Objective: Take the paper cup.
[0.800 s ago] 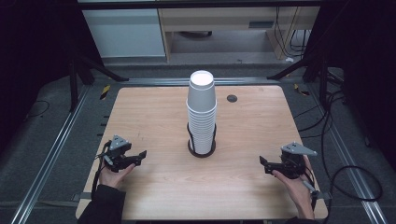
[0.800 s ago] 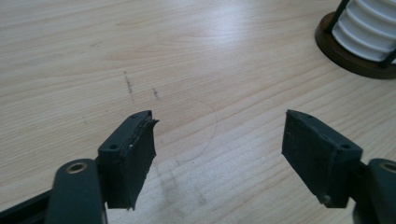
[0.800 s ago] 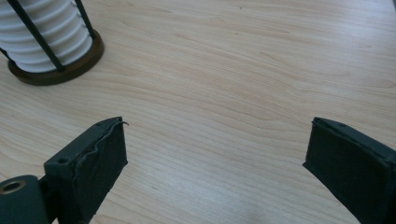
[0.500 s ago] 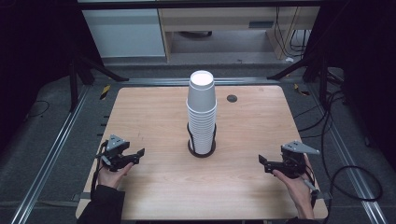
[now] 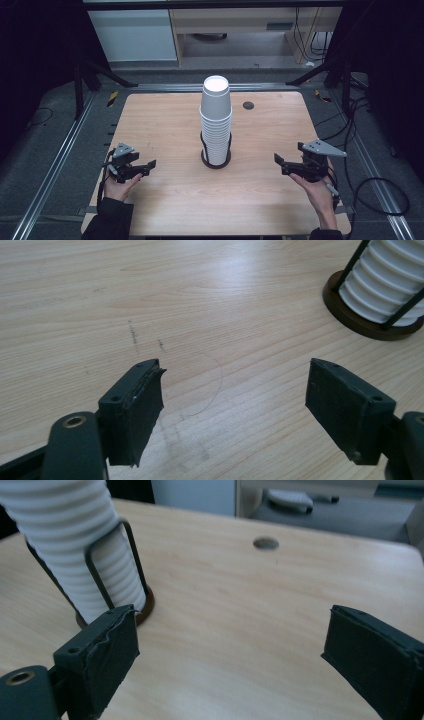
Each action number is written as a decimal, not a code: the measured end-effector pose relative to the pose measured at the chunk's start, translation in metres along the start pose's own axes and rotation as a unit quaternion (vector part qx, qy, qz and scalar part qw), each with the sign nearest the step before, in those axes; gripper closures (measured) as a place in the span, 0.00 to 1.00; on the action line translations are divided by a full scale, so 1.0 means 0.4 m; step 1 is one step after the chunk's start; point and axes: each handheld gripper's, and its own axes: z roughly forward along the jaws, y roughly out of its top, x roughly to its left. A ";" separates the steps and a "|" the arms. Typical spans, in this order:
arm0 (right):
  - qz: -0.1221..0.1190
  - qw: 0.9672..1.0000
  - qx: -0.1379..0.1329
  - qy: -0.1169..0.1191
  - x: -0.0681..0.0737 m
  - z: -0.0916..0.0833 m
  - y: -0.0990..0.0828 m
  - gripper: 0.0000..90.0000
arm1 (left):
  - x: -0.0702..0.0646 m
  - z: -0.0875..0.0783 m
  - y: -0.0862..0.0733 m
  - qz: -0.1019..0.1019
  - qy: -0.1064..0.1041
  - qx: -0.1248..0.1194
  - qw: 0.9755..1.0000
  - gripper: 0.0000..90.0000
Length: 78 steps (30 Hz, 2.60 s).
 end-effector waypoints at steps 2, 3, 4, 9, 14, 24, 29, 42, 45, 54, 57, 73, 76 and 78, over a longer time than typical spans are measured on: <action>-0.003 1.000 -0.015 0.012 0.009 0.000 0.029 0.08 | -0.005 0.003 0.001 0.006 -0.004 0.001 1.000 0.24; -0.007 1.000 -0.021 0.017 0.013 0.000 0.042 0.08 | -0.008 0.004 0.002 0.010 -0.005 0.002 1.000 0.24; -0.010 0.999 -0.026 0.020 0.018 0.000 0.056 0.08 | -0.010 0.004 0.002 0.011 -0.006 0.001 1.000 0.24; -0.023 0.999 -0.039 0.027 0.043 0.001 0.115 0.07 | -0.015 0.005 0.005 0.019 -0.007 -0.001 1.000 0.21; -0.042 0.997 -0.055 0.033 0.068 0.001 0.169 0.08 | -0.018 0.006 0.008 0.019 -0.008 0.001 1.000 0.19; -0.049 0.993 -0.082 0.063 0.112 0.006 0.267 0.09 | -0.022 0.013 0.011 0.021 -0.018 0.003 1.000 0.17; -0.054 0.990 -0.092 0.089 0.139 0.019 0.303 0.08 | -0.024 0.016 0.011 0.022 -0.018 0.002 1.000 0.16; -0.073 0.981 -0.102 0.145 0.238 0.085 0.364 0.08 | -0.031 0.022 0.011 0.030 -0.023 0.007 0.999 0.17; -0.075 0.980 -0.105 0.148 0.253 0.099 0.374 0.08 | -0.031 0.023 0.011 0.030 -0.027 0.007 0.999 0.18; -0.065 0.982 -0.097 0.151 0.264 0.150 0.382 0.08 | -0.031 0.021 0.012 0.030 -0.030 0.006 0.999 0.19; -0.065 0.981 -0.094 0.153 0.271 0.166 0.380 0.08 | -0.031 0.020 0.013 0.032 -0.030 0.005 0.999 0.19; -0.056 0.982 -0.090 0.157 0.294 0.249 0.376 0.07 | -0.033 0.023 0.013 0.034 -0.030 0.006 0.999 0.20; -0.056 0.982 -0.092 0.157 0.298 0.258 0.374 0.07 | -0.033 0.023 0.013 0.034 -0.031 0.006 0.999 0.20; -0.058 0.982 -0.094 0.155 0.300 0.264 0.373 0.07 | -0.033 0.024 0.013 0.033 -0.031 0.006 0.999 0.20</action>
